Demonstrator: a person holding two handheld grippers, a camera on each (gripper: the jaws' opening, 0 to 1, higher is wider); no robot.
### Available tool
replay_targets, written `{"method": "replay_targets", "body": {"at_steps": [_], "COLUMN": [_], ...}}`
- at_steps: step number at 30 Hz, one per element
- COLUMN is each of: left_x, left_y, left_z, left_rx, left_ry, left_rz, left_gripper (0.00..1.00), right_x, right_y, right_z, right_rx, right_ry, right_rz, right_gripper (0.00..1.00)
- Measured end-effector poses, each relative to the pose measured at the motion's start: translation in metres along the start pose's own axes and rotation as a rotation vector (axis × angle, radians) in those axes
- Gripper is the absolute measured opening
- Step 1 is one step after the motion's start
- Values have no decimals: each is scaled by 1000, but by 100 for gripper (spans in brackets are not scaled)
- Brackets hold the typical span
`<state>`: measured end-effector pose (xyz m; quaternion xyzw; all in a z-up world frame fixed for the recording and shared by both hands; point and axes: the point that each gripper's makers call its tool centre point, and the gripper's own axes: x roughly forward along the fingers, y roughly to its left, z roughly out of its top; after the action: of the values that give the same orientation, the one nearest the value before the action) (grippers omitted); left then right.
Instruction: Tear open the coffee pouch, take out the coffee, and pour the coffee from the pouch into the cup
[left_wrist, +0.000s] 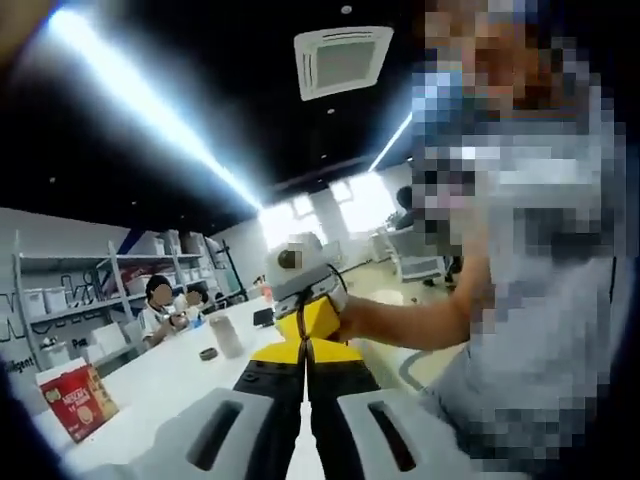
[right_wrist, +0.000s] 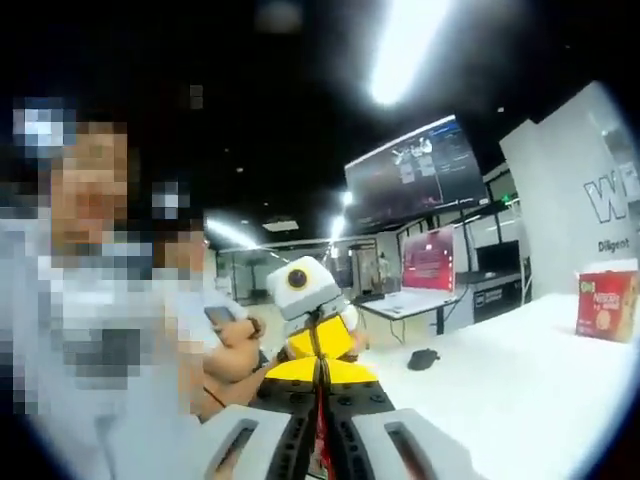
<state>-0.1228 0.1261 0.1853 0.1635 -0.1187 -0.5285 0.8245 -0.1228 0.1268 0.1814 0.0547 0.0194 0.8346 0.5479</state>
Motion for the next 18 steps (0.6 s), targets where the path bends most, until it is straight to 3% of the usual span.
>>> {"method": "replay_targets", "body": {"at_steps": [4, 6, 10, 11, 17, 18], "left_x": [2, 4, 6, 5, -1, -5], "left_y": [4, 9, 14, 19, 32, 40], "left_z": [2, 3, 5, 8, 14, 16], "left_rx": [81, 195, 224, 294, 319, 333], "left_ry": [47, 87, 118, 112, 80, 88], "left_rz": [51, 106, 165, 198, 273, 325], "left_gripper": [3, 3, 3, 3, 3, 3], "right_x": [-1, -1, -2, -2, 5, 9], "right_y": [-2, -5, -10, -13, -16, -22], "right_z": [3, 5, 10, 15, 25, 29], "right_rx": [133, 190, 245, 281, 384, 403], "right_ry": [-30, -52, -83, -115, -260, -326], "right_rz": [79, 103, 123, 136, 173, 158], "right_gripper": [1, 1, 1, 1, 2, 2]}}
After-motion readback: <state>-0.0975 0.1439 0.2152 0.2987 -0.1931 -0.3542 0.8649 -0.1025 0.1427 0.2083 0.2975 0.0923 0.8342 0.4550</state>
